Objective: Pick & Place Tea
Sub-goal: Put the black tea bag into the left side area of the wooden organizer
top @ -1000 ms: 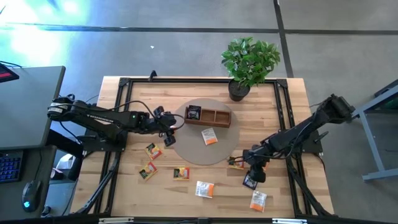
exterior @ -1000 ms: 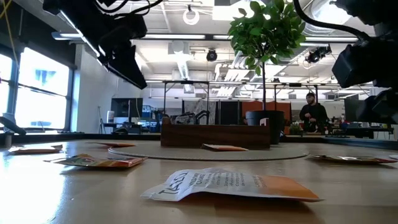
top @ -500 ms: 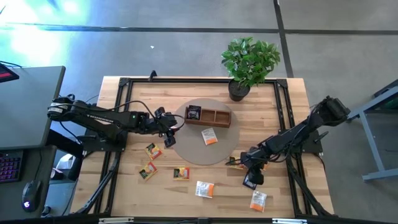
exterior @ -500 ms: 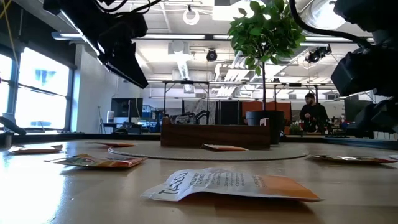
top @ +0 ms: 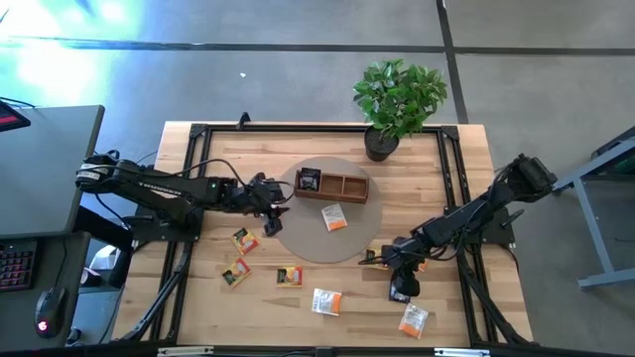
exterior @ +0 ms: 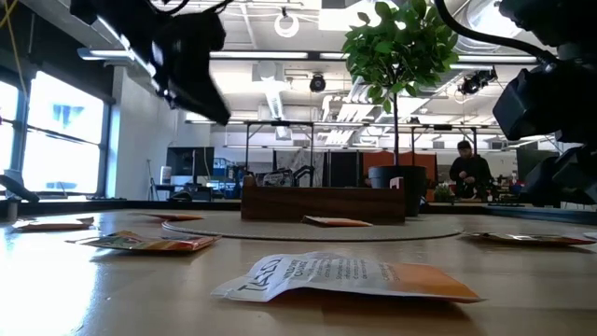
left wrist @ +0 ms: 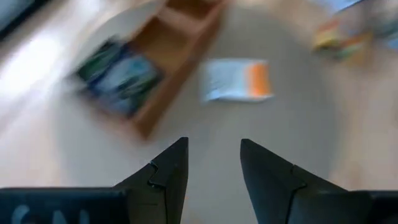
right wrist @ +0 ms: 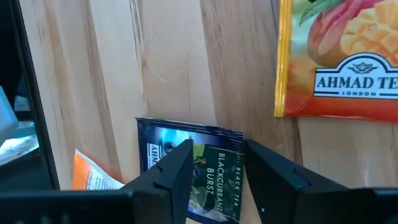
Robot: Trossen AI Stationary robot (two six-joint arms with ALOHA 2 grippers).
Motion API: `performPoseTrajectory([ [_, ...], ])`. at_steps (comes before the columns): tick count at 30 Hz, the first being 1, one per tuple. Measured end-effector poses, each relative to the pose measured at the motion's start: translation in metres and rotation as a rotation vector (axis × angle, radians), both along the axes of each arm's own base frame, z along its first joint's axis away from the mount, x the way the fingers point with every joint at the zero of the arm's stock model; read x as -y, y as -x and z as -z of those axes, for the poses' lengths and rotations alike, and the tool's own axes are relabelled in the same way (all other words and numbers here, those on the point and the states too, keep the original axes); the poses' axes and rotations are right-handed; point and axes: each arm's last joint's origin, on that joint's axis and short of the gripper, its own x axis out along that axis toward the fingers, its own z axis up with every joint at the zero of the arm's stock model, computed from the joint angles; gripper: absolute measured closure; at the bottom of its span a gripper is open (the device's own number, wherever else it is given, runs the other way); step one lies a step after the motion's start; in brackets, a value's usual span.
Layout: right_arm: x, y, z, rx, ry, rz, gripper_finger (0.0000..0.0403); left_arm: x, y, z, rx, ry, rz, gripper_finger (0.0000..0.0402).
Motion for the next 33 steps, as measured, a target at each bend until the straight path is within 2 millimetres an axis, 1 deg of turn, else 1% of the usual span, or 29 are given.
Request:
performPoseTrajectory([
  [3, 0.000, 0.000, 0.000, -0.002, 0.001, 0.007, 0.0267, 0.007, -0.016, -0.005, 0.139, 0.101, 0.128, 0.0257],
  [7, 0.001, 0.000, 0.000, 0.010, 0.022, 0.015, 0.0267, 0.019, -0.037, -0.002, 0.273, 0.153, 0.236, 0.0257],
  [9, 0.000, 0.000, 0.000, 0.021, 0.039, 0.013, 0.0267, 0.026, -0.044, 0.004, 0.282, 0.137, 0.292, 0.0257],
  [12, -0.003, 0.002, 0.000, 0.041, 0.059, -0.025, 0.0267, 0.036, -0.051, 0.021, 0.218, 0.117, 0.341, 0.0257],
  [14, -0.007, 0.004, 0.000, 0.052, 0.069, -0.062, 0.0267, 0.040, -0.053, 0.029, 0.188, 0.113, 0.348, 0.0257],
  [17, -0.012, 0.007, 0.000, 0.072, 0.104, -0.073, 0.0267, 0.042, -0.054, 0.032, 0.180, 0.111, 0.347, 0.0257],
  [22, -0.016, 0.009, 0.000, 0.092, 0.138, -0.075, 0.0267, 0.042, -0.055, 0.033, 0.178, 0.110, 0.344, 0.0257],
  [30, -0.015, 0.009, 0.000, 0.110, 0.170, -0.061, 0.0268, 0.042, -0.055, 0.033, 0.176, 0.108, 0.345, 0.0257],
  [33, -0.015, 0.007, 0.004, 0.108, 0.195, -0.049, 0.0275, 0.041, -0.055, 0.033, 0.176, 0.100, 0.333, 0.0257],
])
